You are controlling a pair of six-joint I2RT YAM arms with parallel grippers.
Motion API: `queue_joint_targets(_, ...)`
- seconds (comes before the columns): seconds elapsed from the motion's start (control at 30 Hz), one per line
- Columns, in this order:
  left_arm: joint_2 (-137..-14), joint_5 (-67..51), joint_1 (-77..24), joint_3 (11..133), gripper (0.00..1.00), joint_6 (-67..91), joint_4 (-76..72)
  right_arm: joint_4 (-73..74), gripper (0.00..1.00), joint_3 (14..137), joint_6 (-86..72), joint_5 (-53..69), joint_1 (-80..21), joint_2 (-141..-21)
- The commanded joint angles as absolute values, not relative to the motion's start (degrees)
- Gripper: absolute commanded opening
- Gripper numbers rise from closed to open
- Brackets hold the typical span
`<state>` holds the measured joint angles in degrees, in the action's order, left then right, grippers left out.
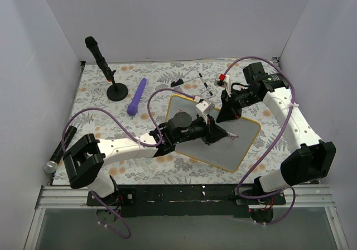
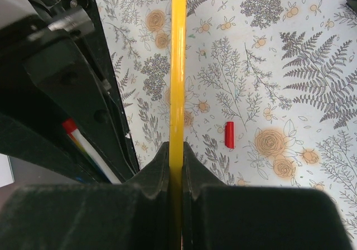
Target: Write a sentence on the whiteboard
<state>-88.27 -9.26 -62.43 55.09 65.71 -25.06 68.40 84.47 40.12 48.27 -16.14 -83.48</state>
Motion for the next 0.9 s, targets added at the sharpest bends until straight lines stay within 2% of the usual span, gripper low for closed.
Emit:
queue_joint_targets(0.0, -80.2, -9.8, -62.0, 53.6, 0.00, 64.6, -25.7, 66.6, 0.01, 85.2, 41.5, 54.5, -16.3, -81.0)
queue_joint_targets(0.23, -73.4, -10.3, -61.9, 47.7, 0.00, 64.2, -21.8, 66.7, 0.01, 85.4, 41.6, 54.5, -16.2, -81.1)
queue_joint_targets(0.57, -62.2, -11.0, -61.8, 35.5, 0.00, 64.2, -23.6, 66.9, 0.01, 85.3, 41.7, 54.3, -16.1, -81.3)
queue_joint_targets(0.87, -59.6, -9.6, -61.8, 31.6, 0.00, 64.3, -25.8, 67.0, 0.01, 84.9, 42.0, 54.4, -16.1, -81.4)
